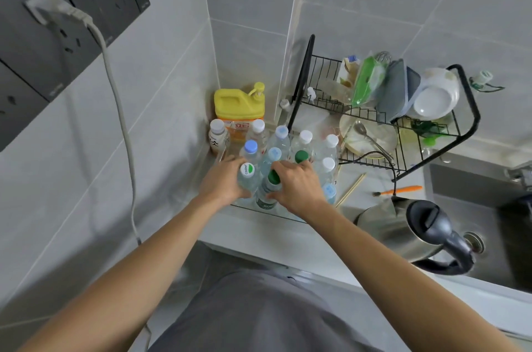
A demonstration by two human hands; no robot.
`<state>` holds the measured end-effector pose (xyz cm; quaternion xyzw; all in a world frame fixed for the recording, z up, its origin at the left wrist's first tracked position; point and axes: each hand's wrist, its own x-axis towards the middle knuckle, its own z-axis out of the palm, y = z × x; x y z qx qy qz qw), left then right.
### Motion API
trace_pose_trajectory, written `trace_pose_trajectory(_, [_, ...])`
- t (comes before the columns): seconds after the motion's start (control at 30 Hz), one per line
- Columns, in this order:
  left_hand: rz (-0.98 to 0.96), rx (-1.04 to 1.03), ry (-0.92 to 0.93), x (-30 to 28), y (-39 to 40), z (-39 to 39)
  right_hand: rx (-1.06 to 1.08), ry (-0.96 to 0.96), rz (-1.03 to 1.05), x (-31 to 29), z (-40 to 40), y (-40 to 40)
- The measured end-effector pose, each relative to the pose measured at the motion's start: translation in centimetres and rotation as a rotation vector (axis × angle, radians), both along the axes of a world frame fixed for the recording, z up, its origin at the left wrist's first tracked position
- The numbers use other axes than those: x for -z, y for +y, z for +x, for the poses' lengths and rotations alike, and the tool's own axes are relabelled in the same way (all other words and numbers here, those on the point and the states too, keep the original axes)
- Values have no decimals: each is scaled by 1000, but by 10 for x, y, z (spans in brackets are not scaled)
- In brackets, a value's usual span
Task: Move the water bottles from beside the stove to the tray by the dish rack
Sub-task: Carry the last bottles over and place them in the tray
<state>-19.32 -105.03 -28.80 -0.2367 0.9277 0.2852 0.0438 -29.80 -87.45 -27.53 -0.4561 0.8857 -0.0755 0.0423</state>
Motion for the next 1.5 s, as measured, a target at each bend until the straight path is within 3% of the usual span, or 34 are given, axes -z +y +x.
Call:
trace_pose_trajectory(0.53, [-79, 42, 151, 2, -14, 9, -12, 17, -54, 0, 1, -8])
trace_pose_trajectory(1.5, [-103, 169, 153, 4, -24, 8, 73, -110, 76, -30, 13, -20])
